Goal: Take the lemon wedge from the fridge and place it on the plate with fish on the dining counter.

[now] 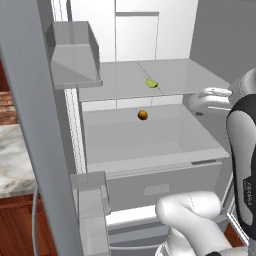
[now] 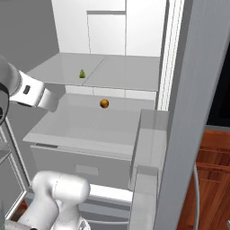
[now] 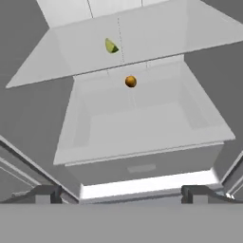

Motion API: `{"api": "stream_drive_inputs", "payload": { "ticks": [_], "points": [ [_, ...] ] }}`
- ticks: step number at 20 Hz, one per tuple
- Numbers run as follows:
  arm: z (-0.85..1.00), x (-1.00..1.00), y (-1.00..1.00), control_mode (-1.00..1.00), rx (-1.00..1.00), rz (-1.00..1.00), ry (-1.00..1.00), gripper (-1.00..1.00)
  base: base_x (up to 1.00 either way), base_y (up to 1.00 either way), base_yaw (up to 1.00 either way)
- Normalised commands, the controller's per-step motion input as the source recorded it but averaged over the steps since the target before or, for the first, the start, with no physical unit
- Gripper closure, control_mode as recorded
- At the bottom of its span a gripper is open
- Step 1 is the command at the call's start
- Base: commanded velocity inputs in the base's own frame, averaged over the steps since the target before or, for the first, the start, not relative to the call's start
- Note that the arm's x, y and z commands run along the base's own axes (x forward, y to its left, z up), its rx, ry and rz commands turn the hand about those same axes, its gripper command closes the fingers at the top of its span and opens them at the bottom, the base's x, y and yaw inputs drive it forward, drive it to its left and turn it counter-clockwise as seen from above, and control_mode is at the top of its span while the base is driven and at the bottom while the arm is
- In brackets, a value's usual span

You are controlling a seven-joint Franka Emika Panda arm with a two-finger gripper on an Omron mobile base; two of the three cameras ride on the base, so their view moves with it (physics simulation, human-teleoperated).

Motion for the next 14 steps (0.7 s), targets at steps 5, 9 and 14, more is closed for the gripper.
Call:
{"api": "stream_drive_inputs", "payload": {
  "ticks": [5, 9, 14],
  "points": [
    [0.28, 0.33, 0.0, -1.0, -0.2, 0.25, -0.1, -1.0, 0.0, 0.0, 0.0],
    [0.06, 0.63, 0.0, -1.0, -0.11, 0.0, 0.0, -1.0, 0.0, 0.0, 0.0],
    [-0.04, 0.84, 0.0, -1.0, -0.06, 0.0, -0.05, -1.0, 0.0, 0.0, 0.0]
  ]
}}
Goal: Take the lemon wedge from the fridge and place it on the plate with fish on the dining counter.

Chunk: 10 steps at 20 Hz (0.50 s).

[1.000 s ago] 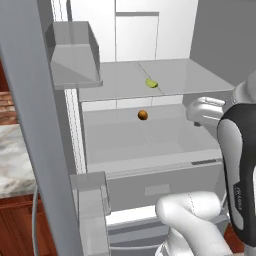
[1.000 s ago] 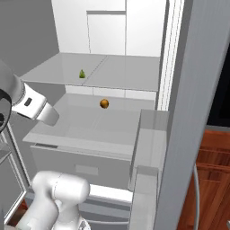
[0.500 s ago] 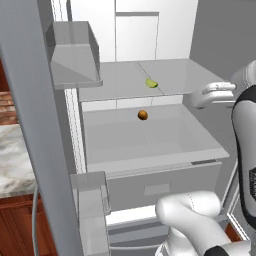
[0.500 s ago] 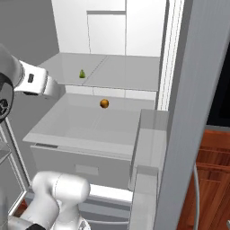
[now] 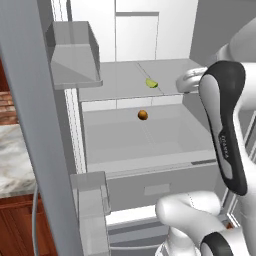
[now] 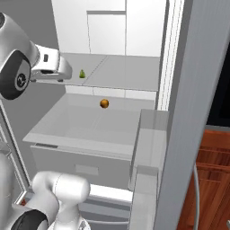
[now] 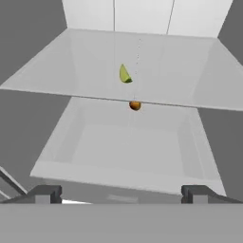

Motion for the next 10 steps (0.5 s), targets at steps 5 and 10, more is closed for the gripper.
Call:
{"api": "stream_drive_inputs", "payload": {
  "ticks": [5, 10],
  "points": [
    [-0.03, 0.79, 0.0, -1.0, -0.02, 0.0, -0.06, -1.0, 0.0, 0.0, 0.0],
    [-0.29, 0.87, 0.0, -1.0, 0.0, 0.0, -0.01, -1.0, 0.0, 0.0, 0.0]
  ]
}}
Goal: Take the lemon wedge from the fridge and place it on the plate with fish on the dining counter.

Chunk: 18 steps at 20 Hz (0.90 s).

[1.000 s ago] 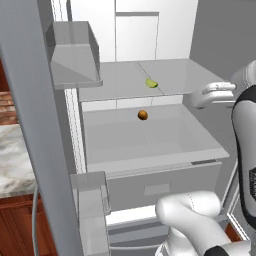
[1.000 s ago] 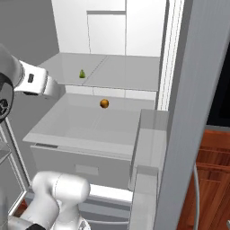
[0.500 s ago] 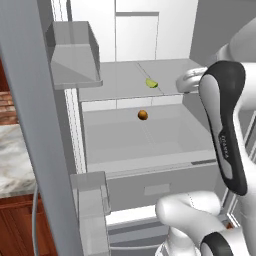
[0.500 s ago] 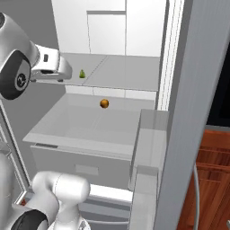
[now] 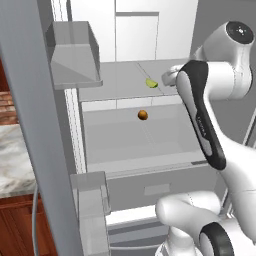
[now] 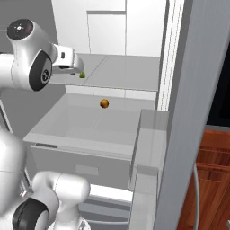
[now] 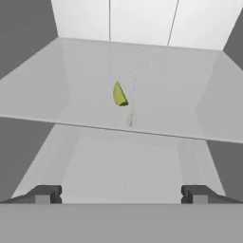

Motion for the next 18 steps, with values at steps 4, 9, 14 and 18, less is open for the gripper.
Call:
{"api": "stream_drive_inputs", "payload": {
  "ticks": [4, 9, 14, 18],
  "points": [
    [-0.04, 0.84, 0.0, -1.0, 0.0, 0.0, 0.0, -1.0, 0.0, 0.0, 0.0],
    [-0.01, 0.66, 0.05, -1.0, 0.04, 0.02, 0.0, -1.0, 0.0, 0.0, 0.0],
    [-0.15, 0.2, 0.12, -1.0, 0.02, 0.07, 0.07, -1.0, 0.0, 0.0, 0.0],
    [-0.23, 0.01, 0.11, -1.0, 0.0, 0.04, 0.06, -1.0, 0.0, 0.0, 0.0]
  ]
}}
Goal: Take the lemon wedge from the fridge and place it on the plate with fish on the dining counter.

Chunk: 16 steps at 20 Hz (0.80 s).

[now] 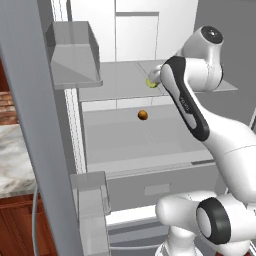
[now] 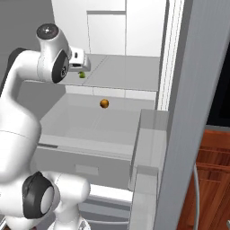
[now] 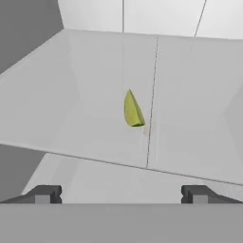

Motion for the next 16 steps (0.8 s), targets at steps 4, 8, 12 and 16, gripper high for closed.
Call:
{"api": "stream_drive_inputs", "payload": {
  "ticks": [4, 8, 12, 16],
  "points": [
    [-0.37, 0.03, 0.06, -1.0, 0.0, 0.05, 0.01, -1.0, 0.0, 0.0, 0.0],
    [-0.09, 0.23, 0.0, -1.0, 0.0, 0.01, 0.0, -1.0, 0.0, 0.0, 0.0],
    [0.0, 0.39, 0.0, -1.0, 0.0, 0.0, 0.0, -1.0, 0.0, 0.0, 0.0],
    [-0.01, 0.46, 0.0, -1.0, 0.0, 0.0, 0.0, -1.0, 0.0, 0.0, 0.0]
  ]
}}
